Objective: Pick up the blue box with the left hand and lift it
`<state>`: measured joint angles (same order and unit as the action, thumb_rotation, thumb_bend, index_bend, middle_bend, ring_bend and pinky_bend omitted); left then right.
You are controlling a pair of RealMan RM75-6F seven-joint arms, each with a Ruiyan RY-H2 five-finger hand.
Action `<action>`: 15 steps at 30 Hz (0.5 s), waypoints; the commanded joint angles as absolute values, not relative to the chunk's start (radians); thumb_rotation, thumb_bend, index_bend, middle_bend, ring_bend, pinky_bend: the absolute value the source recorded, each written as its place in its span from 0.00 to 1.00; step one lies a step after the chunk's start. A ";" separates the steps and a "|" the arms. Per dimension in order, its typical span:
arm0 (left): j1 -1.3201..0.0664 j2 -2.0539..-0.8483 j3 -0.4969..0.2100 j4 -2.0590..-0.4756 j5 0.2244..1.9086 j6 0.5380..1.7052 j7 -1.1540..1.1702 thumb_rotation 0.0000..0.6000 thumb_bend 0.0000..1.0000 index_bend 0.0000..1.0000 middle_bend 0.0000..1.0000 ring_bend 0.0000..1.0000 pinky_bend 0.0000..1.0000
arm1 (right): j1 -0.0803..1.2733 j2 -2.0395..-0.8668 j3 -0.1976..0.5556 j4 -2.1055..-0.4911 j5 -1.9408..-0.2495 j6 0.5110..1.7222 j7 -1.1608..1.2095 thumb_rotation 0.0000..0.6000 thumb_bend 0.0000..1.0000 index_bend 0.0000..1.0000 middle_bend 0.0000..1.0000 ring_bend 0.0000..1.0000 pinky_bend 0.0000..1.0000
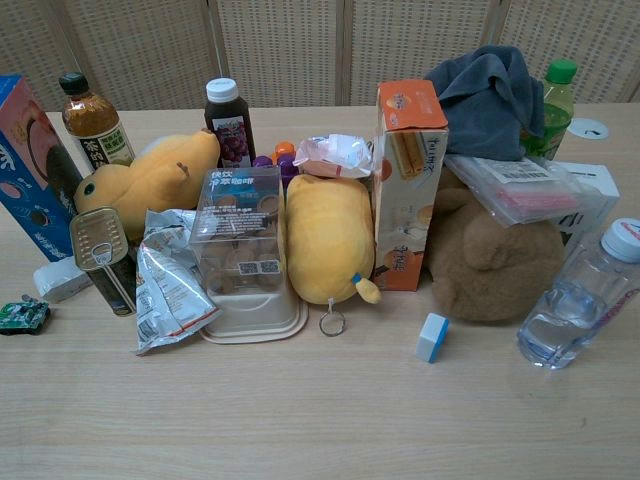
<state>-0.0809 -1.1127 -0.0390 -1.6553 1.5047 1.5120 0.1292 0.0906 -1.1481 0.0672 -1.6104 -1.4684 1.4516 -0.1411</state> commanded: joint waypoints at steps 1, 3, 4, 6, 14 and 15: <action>-0.081 -1.113 -0.038 -1.656 1.505 1.511 0.131 1.00 0.00 0.00 0.00 0.00 0.00 | 0.091 -1.147 0.067 -1.610 -1.467 1.451 -0.140 1.00 0.00 0.00 0.00 0.00 0.00; -0.081 -1.113 -0.036 -1.656 1.507 1.509 0.133 1.00 0.00 0.00 0.00 0.00 0.00 | 0.090 -1.147 0.067 -1.610 -1.469 1.451 -0.140 1.00 0.00 0.00 0.00 0.00 0.00; -0.081 -1.114 -0.035 -1.656 1.509 1.509 0.134 1.00 0.00 0.00 0.00 0.00 0.00 | 0.090 -1.147 0.066 -1.610 -1.469 1.452 -0.141 0.99 0.00 0.00 0.00 0.00 0.00; -0.080 -1.114 -0.033 -1.656 1.510 1.508 0.135 1.00 0.00 0.00 0.00 0.00 0.00 | 0.090 -1.148 0.065 -1.611 -1.471 1.452 -0.142 0.99 0.00 0.00 0.00 0.00 0.00; -0.139 -1.087 -0.036 -1.594 1.572 1.453 0.091 1.00 0.00 0.00 0.00 0.00 0.00 | 0.087 -1.148 0.072 -1.608 -1.457 1.457 -0.150 1.00 0.00 0.00 0.00 0.00 0.00; -0.159 -1.074 -0.035 -1.570 1.599 1.438 0.083 1.00 0.00 0.00 0.00 0.00 0.00 | 0.087 -1.149 0.073 -1.608 -1.454 1.456 -0.150 1.00 0.00 0.00 0.00 0.00 0.00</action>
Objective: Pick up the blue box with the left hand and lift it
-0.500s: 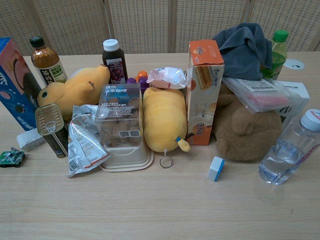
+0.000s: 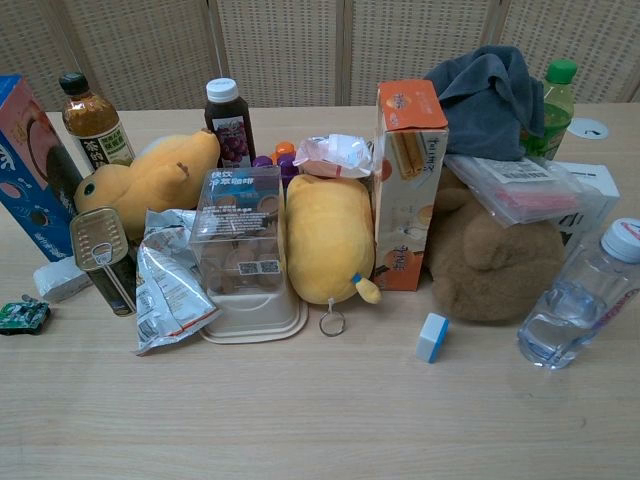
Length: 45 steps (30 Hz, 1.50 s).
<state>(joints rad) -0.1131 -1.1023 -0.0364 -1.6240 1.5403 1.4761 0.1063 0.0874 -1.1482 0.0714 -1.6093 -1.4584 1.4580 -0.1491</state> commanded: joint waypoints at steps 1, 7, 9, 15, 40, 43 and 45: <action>-0.190 -1.056 -0.034 -1.539 1.638 1.417 0.067 1.00 0.00 0.00 0.00 0.00 0.00 | 0.088 -1.149 0.073 -1.609 -1.454 1.455 -0.151 0.99 0.00 0.00 0.00 0.00 0.00; -0.351 -0.960 -0.038 -1.422 1.809 1.333 -0.007 1.00 0.00 0.00 0.00 0.00 0.00 | 0.084 -1.150 0.070 -1.620 -1.470 1.471 -0.160 0.99 0.00 0.00 0.00 0.00 0.00; -0.397 -0.940 -0.038 -1.392 1.853 1.313 -0.014 1.00 0.00 0.00 0.00 0.00 0.00 | 0.084 -1.152 0.070 -1.621 -1.469 1.471 -0.162 1.00 0.00 0.00 0.00 0.00 0.00; -0.523 -0.960 -0.012 -1.213 2.005 1.310 -0.067 1.00 0.00 0.00 0.00 0.00 0.00 | 0.083 -1.154 0.073 -1.620 -1.462 1.471 -0.162 1.00 0.00 0.00 0.00 0.00 0.00; -0.644 -1.154 0.124 -0.810 2.072 1.287 -0.099 1.00 0.00 0.00 0.00 0.00 0.00 | 0.082 -1.156 0.085 -1.616 -1.443 1.474 -0.164 1.00 0.00 0.00 0.00 0.00 0.00; -0.655 -1.181 0.123 -0.785 2.053 1.274 -0.090 1.00 0.00 0.00 0.00 0.00 0.00 | 0.081 -1.153 0.088 -1.616 -1.439 1.475 -0.159 1.00 0.00 0.00 0.00 0.00 0.00; -0.660 -1.197 0.120 -0.773 2.037 1.269 -0.090 1.00 0.00 0.00 0.00 0.00 0.00 | 0.080 -1.151 0.088 -1.616 -1.436 1.473 -0.156 1.00 0.00 0.00 0.00 0.00 0.00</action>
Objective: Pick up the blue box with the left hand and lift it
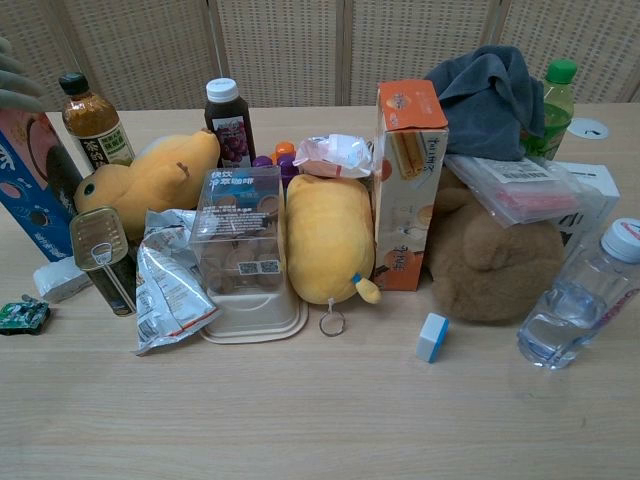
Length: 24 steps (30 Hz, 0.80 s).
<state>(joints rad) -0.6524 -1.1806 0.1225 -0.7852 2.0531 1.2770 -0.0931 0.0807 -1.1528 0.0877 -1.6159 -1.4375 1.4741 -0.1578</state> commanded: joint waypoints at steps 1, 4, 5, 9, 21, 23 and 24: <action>-0.662 -1.206 0.119 -0.765 2.027 1.268 -0.090 1.00 0.00 0.00 0.00 0.00 0.00 | 0.080 -1.150 0.089 -1.616 -1.435 1.473 -0.154 1.00 0.00 0.00 0.00 0.00 0.00; -0.662 -1.228 0.126 -0.743 2.013 1.263 -0.089 1.00 0.00 0.00 0.00 0.00 0.00 | 0.080 -1.147 0.090 -1.618 -1.434 1.473 -0.147 1.00 0.00 0.00 0.00 0.00 0.00; -0.662 -1.234 0.131 -0.736 2.011 1.262 -0.091 1.00 0.00 0.00 0.00 0.00 0.00 | 0.080 -1.147 0.090 -1.619 -1.434 1.472 -0.145 1.00 0.00 0.00 0.00 0.00 0.00; -0.664 -1.261 0.160 -0.704 2.018 1.264 -0.094 1.00 0.00 0.00 0.00 0.00 0.00 | 0.080 -1.144 0.089 -1.621 -1.434 1.470 -0.140 1.00 0.00 0.00 0.00 0.00 0.00; -0.662 -1.329 0.180 -0.649 1.997 1.328 -0.070 1.00 0.00 0.67 0.89 0.82 0.89 | 0.077 -1.133 0.090 -1.629 -1.439 1.474 -0.122 1.00 0.00 0.00 0.00 0.00 0.00; -0.662 -1.328 0.184 -0.648 1.997 1.344 -0.069 1.00 0.00 0.71 0.93 0.85 0.93 | 0.077 -1.132 0.089 -1.630 -1.441 1.475 -0.121 1.00 0.00 0.00 0.00 0.00 0.00; -0.662 -1.327 0.185 -0.647 1.996 1.351 -0.068 1.00 0.00 0.72 0.94 0.86 0.93 | 0.077 -1.131 0.089 -1.630 -1.442 1.475 -0.121 1.00 0.00 0.00 0.00 0.00 0.00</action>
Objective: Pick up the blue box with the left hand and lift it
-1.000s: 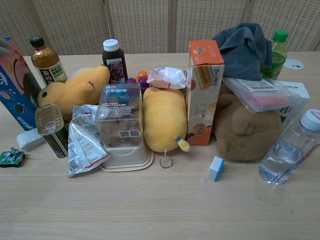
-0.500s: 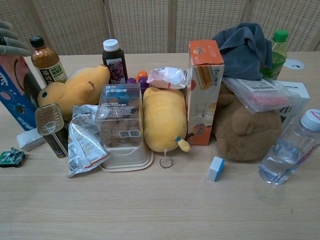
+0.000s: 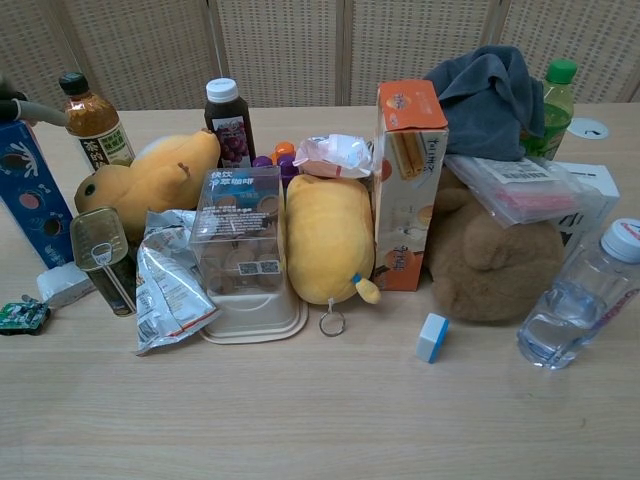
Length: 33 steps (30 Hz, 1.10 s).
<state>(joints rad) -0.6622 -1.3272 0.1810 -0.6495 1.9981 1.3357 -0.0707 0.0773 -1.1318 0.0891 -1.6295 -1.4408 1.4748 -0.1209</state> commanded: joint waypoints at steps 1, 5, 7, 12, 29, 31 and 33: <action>-0.663 -1.325 0.185 -0.648 1.993 1.358 -0.069 1.00 0.00 0.73 0.94 0.86 0.93 | 0.077 -1.131 0.088 -1.631 -1.443 1.475 -0.119 1.00 0.00 0.00 0.00 0.00 0.00; -0.667 -1.311 0.176 -0.660 1.979 1.390 -0.067 1.00 0.00 0.75 0.96 0.87 0.94 | 0.077 -1.131 0.087 -1.632 -1.443 1.474 -0.119 1.00 0.00 0.00 0.00 0.00 0.00; -0.674 -1.297 0.165 -0.675 1.970 1.413 -0.065 1.00 0.00 0.75 0.96 0.88 0.94 | 0.077 -1.131 0.087 -1.633 -1.443 1.474 -0.120 1.00 0.00 0.00 0.00 0.00 0.00; -0.698 -1.231 0.131 -0.751 1.948 1.458 -0.052 1.00 0.00 0.75 0.96 0.88 0.94 | 0.076 -1.130 0.086 -1.637 -1.443 1.474 -0.120 1.00 0.00 0.00 0.00 0.00 0.00; -0.809 -0.870 -0.085 -1.250 1.809 1.476 0.064 1.00 0.00 0.75 0.96 0.88 0.94 | 0.070 -1.114 0.083 -1.662 -1.454 1.483 -0.104 1.00 0.00 0.00 0.00 0.00 0.00; -0.818 -0.831 -0.107 -1.292 1.802 1.466 0.077 1.00 0.00 0.75 0.96 0.88 0.94 | 0.070 -1.111 0.083 -1.665 -1.454 1.482 -0.101 1.00 0.00 0.00 0.00 0.00 0.00; -0.823 -0.803 -0.121 -1.324 1.799 1.458 0.086 1.00 0.00 0.75 0.96 0.88 0.94 | 0.071 -1.110 0.083 -1.667 -1.454 1.482 -0.099 1.00 0.00 0.00 0.00 0.00 0.00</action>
<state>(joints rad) -0.8095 -0.8325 -0.0964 -1.2927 1.8130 1.4692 0.0688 0.0705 -1.1102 0.0834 -1.6668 -1.4543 1.4817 -0.0991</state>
